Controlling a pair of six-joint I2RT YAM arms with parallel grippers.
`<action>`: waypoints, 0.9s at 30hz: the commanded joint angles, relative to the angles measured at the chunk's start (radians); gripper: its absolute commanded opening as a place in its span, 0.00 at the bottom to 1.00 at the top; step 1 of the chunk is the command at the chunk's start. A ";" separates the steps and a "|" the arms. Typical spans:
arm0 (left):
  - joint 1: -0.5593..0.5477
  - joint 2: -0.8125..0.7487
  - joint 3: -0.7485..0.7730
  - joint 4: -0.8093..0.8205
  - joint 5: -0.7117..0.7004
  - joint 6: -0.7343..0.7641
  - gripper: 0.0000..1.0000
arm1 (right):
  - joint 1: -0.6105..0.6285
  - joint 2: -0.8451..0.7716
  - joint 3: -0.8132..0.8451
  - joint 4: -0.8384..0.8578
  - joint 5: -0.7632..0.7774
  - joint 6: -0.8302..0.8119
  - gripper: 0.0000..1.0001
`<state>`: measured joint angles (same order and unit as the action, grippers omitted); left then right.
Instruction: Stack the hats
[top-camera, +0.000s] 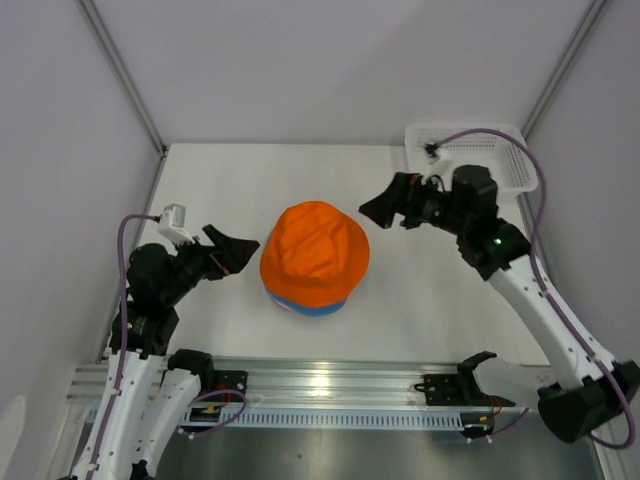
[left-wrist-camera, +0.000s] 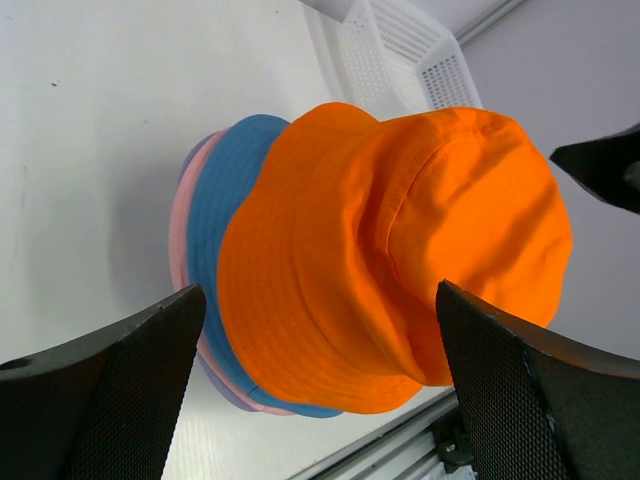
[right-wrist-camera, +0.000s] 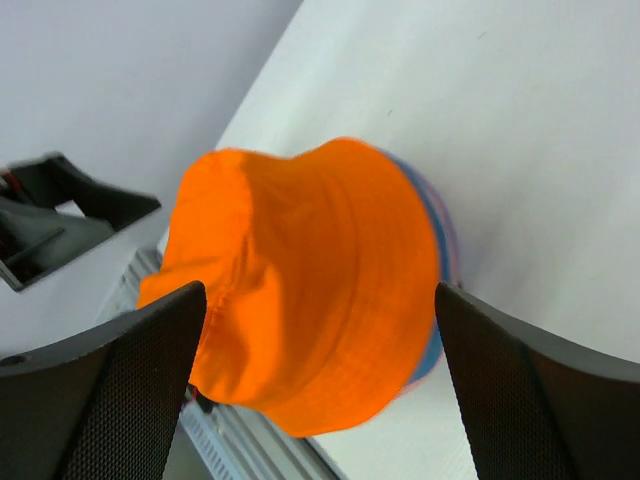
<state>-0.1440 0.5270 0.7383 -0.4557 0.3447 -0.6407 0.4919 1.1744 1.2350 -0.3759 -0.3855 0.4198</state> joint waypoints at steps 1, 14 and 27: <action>-0.003 0.016 -0.045 0.086 0.071 -0.071 0.99 | -0.146 -0.143 -0.145 0.092 -0.053 0.138 1.00; -0.003 -0.134 -0.157 0.095 0.046 -0.203 0.98 | -0.158 -0.193 -0.594 0.569 -0.107 0.502 0.91; -0.003 -0.128 -0.174 0.101 0.060 -0.221 0.97 | -0.033 -0.094 -0.598 0.686 -0.036 0.560 0.72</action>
<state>-0.1440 0.3996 0.5648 -0.3756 0.3828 -0.8421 0.4419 1.0672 0.6239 0.2306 -0.4538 0.9535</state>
